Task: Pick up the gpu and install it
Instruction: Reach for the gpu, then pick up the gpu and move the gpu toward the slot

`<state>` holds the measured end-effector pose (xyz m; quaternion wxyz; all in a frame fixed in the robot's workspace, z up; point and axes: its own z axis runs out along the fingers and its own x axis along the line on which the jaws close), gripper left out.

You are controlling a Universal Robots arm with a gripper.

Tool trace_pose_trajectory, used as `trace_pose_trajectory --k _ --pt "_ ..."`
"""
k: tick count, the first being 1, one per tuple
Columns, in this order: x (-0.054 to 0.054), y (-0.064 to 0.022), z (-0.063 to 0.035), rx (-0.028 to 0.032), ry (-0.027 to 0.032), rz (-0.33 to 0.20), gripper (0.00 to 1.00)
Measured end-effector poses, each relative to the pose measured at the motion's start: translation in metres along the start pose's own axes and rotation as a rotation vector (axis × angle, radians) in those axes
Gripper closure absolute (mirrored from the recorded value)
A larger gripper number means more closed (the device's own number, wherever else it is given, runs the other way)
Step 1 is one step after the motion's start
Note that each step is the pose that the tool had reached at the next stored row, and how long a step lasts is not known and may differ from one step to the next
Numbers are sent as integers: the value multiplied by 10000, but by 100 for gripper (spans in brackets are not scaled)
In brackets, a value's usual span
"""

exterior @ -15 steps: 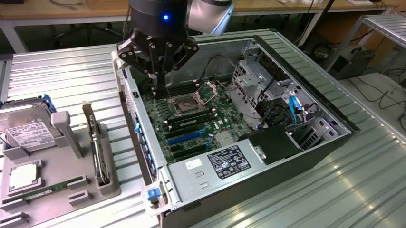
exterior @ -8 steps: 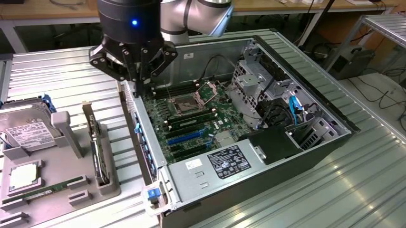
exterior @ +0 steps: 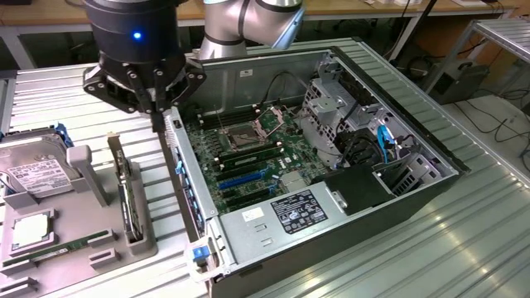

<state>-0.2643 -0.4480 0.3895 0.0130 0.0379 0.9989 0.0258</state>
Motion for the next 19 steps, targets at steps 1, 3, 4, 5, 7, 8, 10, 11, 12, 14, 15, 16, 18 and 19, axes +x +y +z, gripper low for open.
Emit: trace_pose_trajectory --k 1,3,4,5,7,8,10,11,12,14,15,16,18,19 --pt "61 -5 11 9 -1 0 89" --pt "155 -13 30 20 -2 2 89" --pt "224 -20 45 26 -3 0 89" --pt "327 -29 66 39 -2 1 89" --pt "433 -38 92 47 -4 0 89" --pt "500 -45 109 53 -5 -1 89" --pt "599 -53 138 64 -5 0 89" --pt "622 -56 158 75 -8 0 89" --pt "628 -57 170 90 -5 0 89" --pt "628 -57 170 97 2 -1 89" --pt "628 -57 170 97 3 -1 89" --pt "628 -57 170 96 2 -2 89" --pt "628 -57 170 96 2 -2 89" --pt "628 -57 170 97 2 -2 89"
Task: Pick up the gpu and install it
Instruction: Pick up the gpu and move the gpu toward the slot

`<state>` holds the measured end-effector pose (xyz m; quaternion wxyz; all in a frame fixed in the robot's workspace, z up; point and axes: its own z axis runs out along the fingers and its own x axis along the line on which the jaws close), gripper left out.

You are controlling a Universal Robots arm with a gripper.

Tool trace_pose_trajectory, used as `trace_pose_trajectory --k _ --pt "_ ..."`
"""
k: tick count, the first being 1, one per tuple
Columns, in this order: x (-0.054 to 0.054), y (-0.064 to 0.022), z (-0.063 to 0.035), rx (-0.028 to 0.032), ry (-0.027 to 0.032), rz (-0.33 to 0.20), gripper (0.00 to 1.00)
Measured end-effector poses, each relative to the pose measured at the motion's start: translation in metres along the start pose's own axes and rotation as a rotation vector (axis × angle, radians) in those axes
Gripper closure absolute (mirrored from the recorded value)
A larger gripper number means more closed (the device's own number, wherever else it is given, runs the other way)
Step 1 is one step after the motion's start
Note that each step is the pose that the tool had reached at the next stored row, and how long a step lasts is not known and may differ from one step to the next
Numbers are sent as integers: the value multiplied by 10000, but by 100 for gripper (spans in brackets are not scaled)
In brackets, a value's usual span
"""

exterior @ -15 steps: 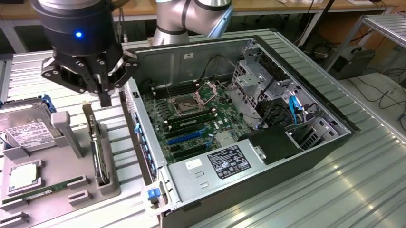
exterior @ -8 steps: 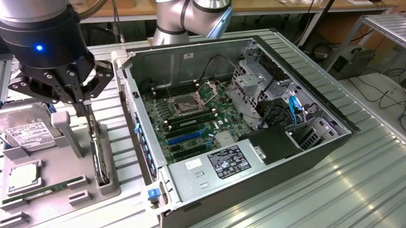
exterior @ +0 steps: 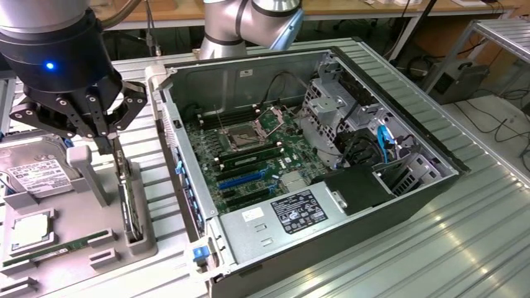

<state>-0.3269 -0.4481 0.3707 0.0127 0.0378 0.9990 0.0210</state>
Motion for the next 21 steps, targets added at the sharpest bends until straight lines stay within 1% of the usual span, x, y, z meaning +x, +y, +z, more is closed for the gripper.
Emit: trace_pose_trajectory --k 9,13,14,15,21 --pt "0 0 0 0 0 0 89" --pt "3 0 4 7 -4 3 64" --pt "7 -2 28 6 -8 36 64" --pt "11 -3 48 9 -7 46 58" --pt "28 -12 168 10 -6 48 58"
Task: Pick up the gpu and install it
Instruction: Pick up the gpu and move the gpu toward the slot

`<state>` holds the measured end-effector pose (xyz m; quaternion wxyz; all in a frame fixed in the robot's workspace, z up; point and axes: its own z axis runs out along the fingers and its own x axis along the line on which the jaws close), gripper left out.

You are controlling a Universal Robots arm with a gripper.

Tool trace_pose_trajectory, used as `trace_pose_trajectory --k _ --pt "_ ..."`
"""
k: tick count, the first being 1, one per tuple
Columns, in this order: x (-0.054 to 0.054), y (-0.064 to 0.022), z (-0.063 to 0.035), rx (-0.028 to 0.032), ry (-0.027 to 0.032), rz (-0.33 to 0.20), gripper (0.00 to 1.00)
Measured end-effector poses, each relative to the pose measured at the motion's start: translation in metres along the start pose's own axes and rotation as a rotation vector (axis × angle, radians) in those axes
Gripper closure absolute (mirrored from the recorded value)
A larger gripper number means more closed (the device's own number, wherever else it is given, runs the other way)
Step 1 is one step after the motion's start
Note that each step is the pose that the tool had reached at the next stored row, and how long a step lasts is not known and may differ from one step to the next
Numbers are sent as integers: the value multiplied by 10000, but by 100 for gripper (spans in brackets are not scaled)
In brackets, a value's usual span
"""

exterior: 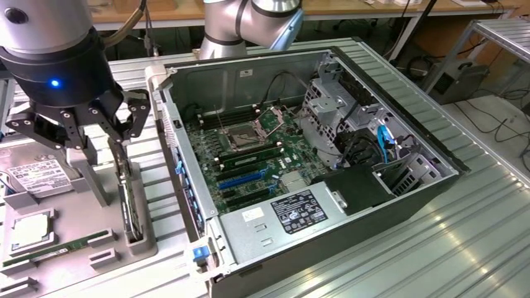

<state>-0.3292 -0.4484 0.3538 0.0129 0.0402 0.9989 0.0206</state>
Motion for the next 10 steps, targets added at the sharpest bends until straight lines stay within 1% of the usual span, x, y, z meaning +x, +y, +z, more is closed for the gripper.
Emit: trace_pose_trajectory --k 3,5,10 --pt "4 -6 70 0 0 2 58" --pt "6 -18 149 0 -1 9 58" --pt "16 -43 256 2 -3 76 58"
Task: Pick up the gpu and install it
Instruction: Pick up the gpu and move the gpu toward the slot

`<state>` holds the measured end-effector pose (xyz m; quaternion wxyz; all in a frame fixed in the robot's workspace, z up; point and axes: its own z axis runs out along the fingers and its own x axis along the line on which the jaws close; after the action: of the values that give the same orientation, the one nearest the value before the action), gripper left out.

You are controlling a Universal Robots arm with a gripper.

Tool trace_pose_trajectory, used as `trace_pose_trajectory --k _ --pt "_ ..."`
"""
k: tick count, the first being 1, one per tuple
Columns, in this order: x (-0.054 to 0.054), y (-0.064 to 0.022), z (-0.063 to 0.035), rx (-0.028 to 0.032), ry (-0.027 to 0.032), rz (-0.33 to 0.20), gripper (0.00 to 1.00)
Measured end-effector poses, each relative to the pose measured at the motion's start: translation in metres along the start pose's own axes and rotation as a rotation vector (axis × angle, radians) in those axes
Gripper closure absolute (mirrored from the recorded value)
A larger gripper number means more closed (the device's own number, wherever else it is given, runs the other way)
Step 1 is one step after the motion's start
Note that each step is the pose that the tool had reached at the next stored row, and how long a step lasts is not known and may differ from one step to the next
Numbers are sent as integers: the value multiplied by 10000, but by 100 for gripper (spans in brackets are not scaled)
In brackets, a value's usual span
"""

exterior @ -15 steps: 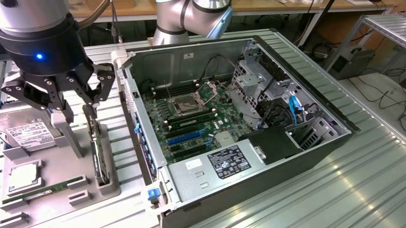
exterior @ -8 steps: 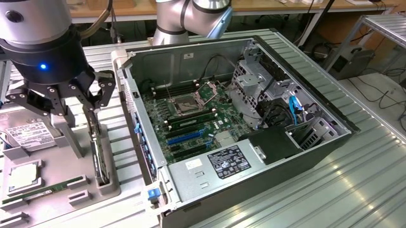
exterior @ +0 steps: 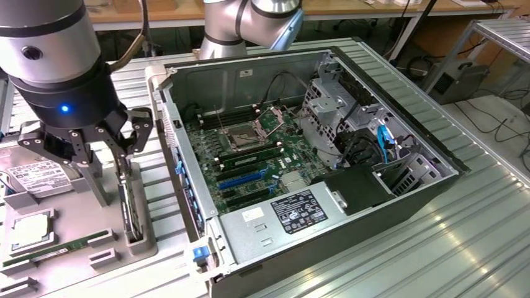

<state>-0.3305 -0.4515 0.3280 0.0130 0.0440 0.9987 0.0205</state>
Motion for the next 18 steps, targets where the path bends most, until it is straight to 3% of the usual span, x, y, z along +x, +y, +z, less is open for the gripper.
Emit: trace_pose_trajectory --k 18 --pt "48 -23 387 -1 -49 137 58"
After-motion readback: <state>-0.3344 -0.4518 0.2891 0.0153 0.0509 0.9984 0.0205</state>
